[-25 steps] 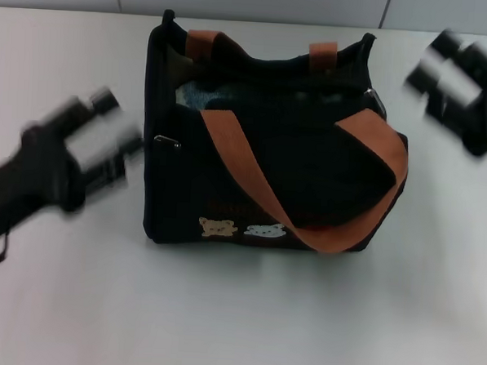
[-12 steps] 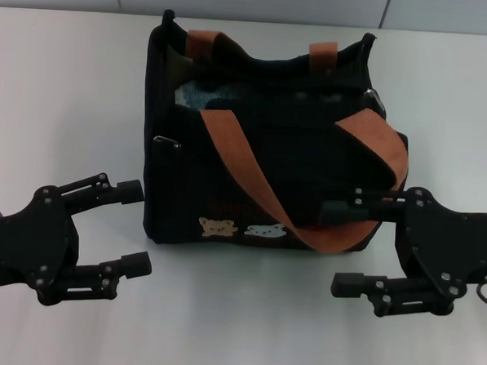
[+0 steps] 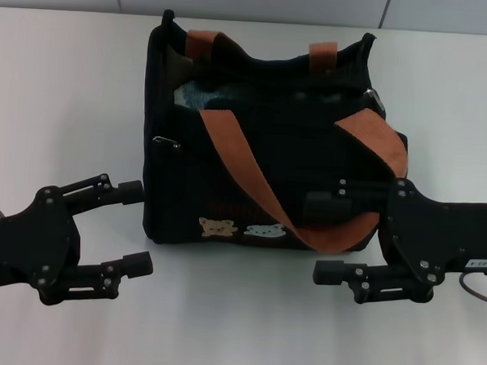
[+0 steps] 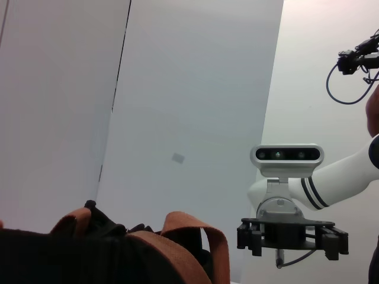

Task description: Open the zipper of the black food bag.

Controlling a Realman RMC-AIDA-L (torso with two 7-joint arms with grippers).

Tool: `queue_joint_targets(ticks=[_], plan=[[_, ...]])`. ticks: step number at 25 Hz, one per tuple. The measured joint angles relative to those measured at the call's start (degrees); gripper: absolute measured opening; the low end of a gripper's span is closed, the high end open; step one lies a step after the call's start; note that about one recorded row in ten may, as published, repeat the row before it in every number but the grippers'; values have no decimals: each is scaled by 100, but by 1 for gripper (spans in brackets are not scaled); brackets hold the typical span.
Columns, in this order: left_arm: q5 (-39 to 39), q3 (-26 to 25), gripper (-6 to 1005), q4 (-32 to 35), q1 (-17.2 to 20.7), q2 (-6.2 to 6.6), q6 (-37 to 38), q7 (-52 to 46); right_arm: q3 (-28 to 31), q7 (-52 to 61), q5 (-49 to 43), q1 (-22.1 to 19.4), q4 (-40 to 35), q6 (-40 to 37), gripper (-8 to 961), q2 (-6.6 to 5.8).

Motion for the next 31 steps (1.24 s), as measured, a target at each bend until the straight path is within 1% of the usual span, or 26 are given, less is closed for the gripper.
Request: queue_joint_targets(ticks=[11,17,21,24,26,28,31], plan=[[0,-24,859,13,-25,-2,-21,48,-7,159,-2,40,-29,-39,731,18],[-16,-51,859,2,-14,-59,-129,61,-6,205,-2,112,-37,-3,731,17],[-58,-87,859,-37,-60,-98,-226,55,-6,194,8,276,-44,63,731,15],[-70,-181,859,-13,-188,-146,-329,26,-6,193,5,345,-49,103,731,15],[-69,-213,859,-5,-347,-148,-414,2,-6,177,5,323,-49,142,731,22],[-68,-262,859,-16,-559,-140,-523,-95,-6,169,4,224,-31,201,731,73],[-41,-319,859,7,-847,-147,-680,-245,-3,166,11,135,5,205,731,102]])
